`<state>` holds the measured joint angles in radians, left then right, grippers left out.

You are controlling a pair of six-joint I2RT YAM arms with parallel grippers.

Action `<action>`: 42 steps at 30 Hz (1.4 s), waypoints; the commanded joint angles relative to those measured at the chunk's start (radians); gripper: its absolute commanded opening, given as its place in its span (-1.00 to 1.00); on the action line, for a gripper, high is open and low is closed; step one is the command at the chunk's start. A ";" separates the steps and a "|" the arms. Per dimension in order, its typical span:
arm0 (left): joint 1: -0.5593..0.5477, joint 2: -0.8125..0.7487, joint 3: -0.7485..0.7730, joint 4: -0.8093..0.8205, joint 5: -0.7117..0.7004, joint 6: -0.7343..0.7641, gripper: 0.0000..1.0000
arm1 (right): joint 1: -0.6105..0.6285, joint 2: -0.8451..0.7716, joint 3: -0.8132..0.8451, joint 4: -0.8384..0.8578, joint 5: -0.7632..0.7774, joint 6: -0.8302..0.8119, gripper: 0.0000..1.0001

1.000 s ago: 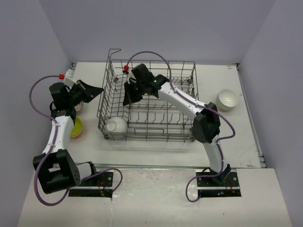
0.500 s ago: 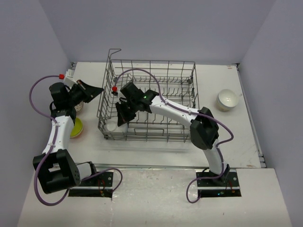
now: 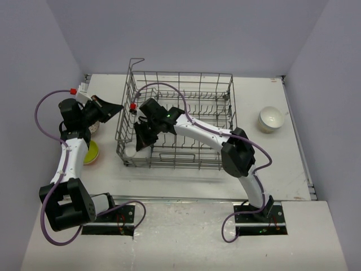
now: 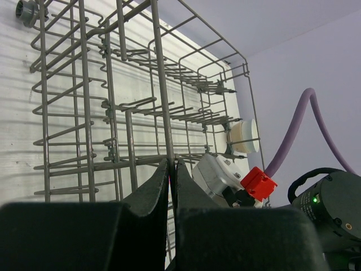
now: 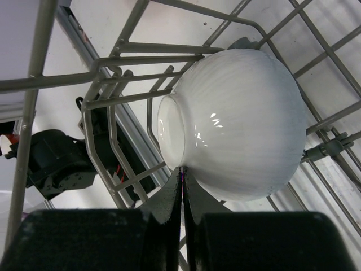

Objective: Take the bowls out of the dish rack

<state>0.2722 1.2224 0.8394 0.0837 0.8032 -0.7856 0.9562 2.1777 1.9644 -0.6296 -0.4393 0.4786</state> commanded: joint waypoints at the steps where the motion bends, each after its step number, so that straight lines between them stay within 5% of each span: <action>1: -0.001 0.005 -0.002 -0.018 0.028 0.025 -1.00 | 0.021 0.053 0.065 0.010 -0.016 0.015 -1.00; 11: -0.002 -0.009 -0.016 -0.018 0.033 0.025 -1.00 | 0.018 0.172 0.249 -0.051 0.011 0.018 -1.00; 19: -0.005 -0.009 -0.016 -0.019 0.034 0.025 -1.00 | -0.037 0.162 0.216 -0.032 0.057 0.041 -0.99; 24: -0.005 0.005 0.001 -0.022 0.034 0.031 -1.00 | -0.053 0.051 0.078 0.054 0.048 0.003 -0.57; 37: -0.022 0.028 -0.005 -0.009 0.022 0.031 -1.00 | -0.036 -0.196 -0.260 0.229 -0.016 0.097 -0.30; 42: -0.034 0.028 0.000 -0.007 0.016 0.026 -1.00 | -0.034 -0.233 -0.386 0.353 -0.053 0.178 0.03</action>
<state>0.2798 1.2266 0.8383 0.0967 0.7887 -0.7822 0.9249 2.0003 1.6363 -0.3870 -0.4515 0.5968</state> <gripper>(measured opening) 0.018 0.498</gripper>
